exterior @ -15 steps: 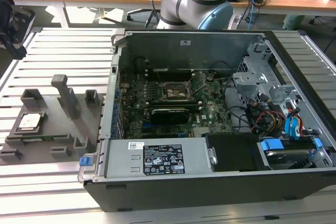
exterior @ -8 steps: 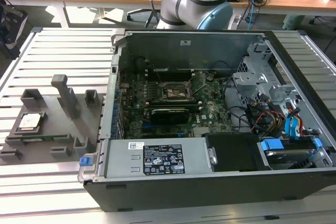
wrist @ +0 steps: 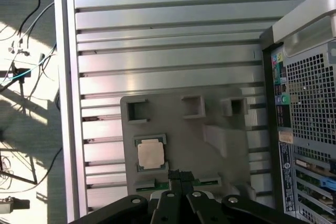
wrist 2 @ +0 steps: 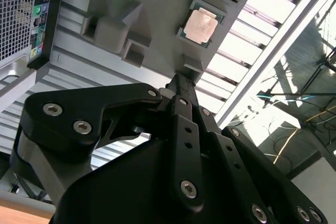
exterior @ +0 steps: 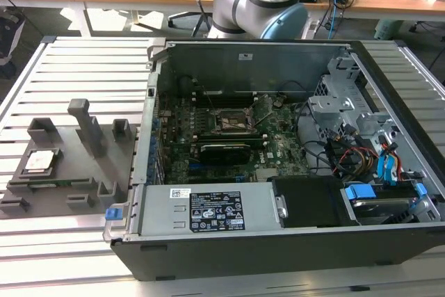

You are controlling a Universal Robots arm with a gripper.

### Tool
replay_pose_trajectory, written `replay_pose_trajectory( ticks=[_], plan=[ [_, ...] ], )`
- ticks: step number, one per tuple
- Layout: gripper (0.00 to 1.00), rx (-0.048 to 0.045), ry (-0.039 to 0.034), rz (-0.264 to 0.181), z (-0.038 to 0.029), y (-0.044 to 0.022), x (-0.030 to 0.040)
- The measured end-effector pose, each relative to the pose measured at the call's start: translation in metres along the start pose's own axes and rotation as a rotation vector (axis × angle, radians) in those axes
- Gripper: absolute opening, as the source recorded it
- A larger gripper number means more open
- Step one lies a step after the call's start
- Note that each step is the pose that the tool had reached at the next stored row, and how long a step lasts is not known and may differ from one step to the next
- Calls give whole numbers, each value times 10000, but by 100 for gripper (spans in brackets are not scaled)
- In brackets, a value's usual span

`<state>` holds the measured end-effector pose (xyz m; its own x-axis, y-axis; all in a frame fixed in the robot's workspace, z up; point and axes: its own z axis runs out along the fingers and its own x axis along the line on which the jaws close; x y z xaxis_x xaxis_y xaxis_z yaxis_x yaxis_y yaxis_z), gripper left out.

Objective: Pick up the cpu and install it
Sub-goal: 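Reach for the cpu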

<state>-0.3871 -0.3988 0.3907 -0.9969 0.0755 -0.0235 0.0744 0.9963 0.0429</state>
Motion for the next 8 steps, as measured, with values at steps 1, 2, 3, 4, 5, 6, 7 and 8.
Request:
replay_pose_trajectory(
  ticks=[1,2,3,4,5,6,7,8],
  plan=[
    [11,0,0,0,0,-1,12],
    [11,0,0,0,0,-2,23],
    [11,0,0,0,0,-3,36],
    [11,0,1,0,0,-4,47],
    [11,0,1,0,0,-5,63],
    [11,0,1,-1,0,-6,77],
    [11,0,1,0,0,-7,86],
    [11,0,0,0,0,-8,103]
  ],
)
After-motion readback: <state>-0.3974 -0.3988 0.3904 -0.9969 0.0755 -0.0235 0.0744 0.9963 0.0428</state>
